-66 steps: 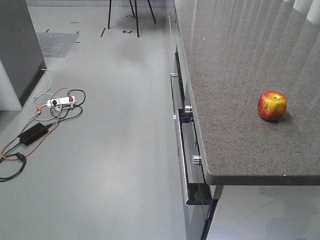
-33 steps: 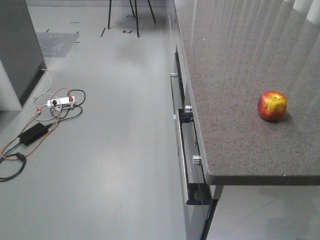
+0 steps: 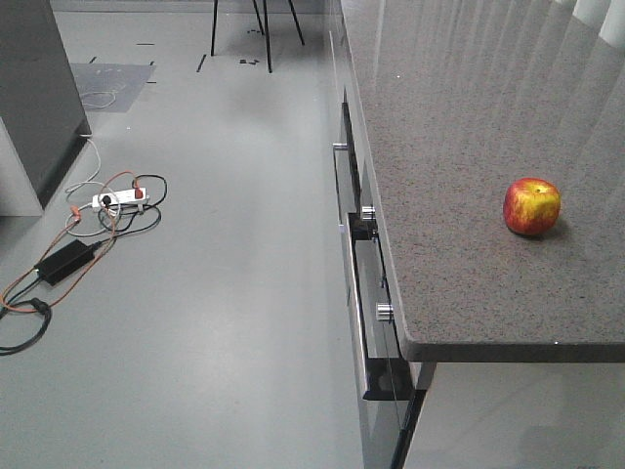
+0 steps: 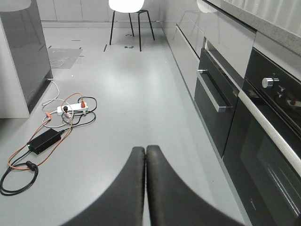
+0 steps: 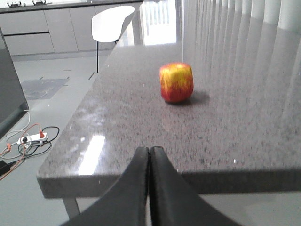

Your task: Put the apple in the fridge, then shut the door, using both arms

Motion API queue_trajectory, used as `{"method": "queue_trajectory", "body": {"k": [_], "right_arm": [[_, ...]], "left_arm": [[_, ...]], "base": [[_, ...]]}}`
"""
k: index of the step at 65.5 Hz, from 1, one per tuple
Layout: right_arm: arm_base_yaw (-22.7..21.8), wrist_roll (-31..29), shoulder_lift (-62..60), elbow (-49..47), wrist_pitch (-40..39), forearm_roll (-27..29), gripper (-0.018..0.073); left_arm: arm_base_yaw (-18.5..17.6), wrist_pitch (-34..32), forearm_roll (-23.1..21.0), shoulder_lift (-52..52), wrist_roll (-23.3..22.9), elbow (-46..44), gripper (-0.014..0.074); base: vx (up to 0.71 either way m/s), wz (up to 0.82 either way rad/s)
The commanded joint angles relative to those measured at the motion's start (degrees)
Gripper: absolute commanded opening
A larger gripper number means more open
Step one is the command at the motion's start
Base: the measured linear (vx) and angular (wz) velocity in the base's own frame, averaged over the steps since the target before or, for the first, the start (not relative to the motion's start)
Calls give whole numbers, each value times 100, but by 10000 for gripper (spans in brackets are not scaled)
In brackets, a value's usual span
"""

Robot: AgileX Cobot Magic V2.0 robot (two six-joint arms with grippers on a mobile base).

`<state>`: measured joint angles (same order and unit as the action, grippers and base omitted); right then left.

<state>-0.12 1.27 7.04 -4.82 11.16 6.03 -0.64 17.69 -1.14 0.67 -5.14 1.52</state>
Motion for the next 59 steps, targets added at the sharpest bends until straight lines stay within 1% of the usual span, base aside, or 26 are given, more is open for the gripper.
{"method": "queue_trajectory", "body": {"k": [1, 11, 15, 22, 26, 39, 44, 48, 50, 59], "right_arm": [[-20, -191, 464, -558, -528, -6, -8], [-20, -343, 1471, -1313, -477, -16, -8], [-20, -370, 1903, -1693, -265, -29, -8], [-20, -609, 2611, -2223, 217, -105, -8], [-20, -595, 2977, -2445, 383, -82, -8], [-20, -570, 3591, -2543, 206, -26, -8], [-20, -548, 3686, -2543, 176, 161, -8], [-20, -497, 3740, -2543, 198, 494, -8], [-20, -497, 3738, -2543, 227, 571, -8], [-20, -634, 3738, -2543, 162, 424, -6]], "left_arm": [[-11, -371, -37, 80, -14, 111, -6], [-11, -371, -37, 80, -14, 111, -6], [-11, -371, -37, 80, -14, 111, -6], [-11, -371, -37, 80, -14, 111, -6], [-11, -371, -37, 80, -14, 111, -6], [-11, -371, -37, 80, -14, 111, -6], [-11, -371, -37, 80, -14, 111, -6], [-11, -371, -37, 80, -14, 111, -6], [-11, -371, -37, 80, -14, 111, -6], [-11, -371, -37, 80, -14, 111, -6]], "base": [[0, 0], [0, 0], [0, 0], [0, 0], [0, 0], [0, 0], [0, 0], [0, 0], [0, 0], [0, 0]]}}
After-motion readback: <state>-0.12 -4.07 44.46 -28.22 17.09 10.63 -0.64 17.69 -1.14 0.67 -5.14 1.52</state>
